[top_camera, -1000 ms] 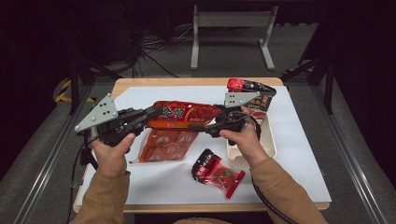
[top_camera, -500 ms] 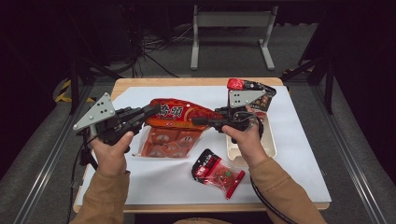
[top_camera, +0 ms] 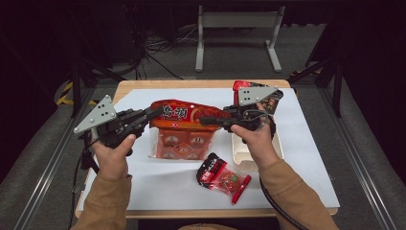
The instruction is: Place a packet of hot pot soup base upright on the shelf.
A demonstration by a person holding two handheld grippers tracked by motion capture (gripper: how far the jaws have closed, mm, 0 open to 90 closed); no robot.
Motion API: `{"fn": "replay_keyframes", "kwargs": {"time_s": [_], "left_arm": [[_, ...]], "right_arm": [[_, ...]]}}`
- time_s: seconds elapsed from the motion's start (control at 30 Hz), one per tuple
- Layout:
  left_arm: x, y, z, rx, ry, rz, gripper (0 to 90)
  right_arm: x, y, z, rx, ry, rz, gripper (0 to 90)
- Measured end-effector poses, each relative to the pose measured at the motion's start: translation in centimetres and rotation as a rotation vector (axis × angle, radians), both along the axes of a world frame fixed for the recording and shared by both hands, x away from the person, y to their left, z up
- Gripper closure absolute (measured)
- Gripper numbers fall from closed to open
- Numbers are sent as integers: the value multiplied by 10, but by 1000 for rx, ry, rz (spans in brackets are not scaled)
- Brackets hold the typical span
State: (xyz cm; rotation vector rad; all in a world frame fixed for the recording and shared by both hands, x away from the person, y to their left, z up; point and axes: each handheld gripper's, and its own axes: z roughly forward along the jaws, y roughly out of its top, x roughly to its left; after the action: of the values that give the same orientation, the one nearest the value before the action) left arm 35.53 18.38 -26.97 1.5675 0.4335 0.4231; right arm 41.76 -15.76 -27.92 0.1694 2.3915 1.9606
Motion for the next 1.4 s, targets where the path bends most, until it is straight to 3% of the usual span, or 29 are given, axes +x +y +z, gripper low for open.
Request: {"fn": "replay_keyframes", "kwargs": {"time_s": [0.33, 0.6, 0.83, 1.17, 1.4], "left_arm": [[5, 2, -5, -20, 31, 20, 716], [10, 5, -9, 30, 63, 63, 599], [13, 6, -13, 58, 66, 75, 564], [18, 10, -20, 78, 93, 80, 514], [22, 11, -25, 85, 105, 82, 503]], "right_arm": [[-3, -3, 18, -77, -24, -39, 900], [-1, -12, 34, -114, -25, -80, 900], [1, -17, 50, -138, -31, -114, 900], [4, -38, 75, -154, -42, -183, 900], [1, -54, 82, -156, -52, -227, 900]]}}
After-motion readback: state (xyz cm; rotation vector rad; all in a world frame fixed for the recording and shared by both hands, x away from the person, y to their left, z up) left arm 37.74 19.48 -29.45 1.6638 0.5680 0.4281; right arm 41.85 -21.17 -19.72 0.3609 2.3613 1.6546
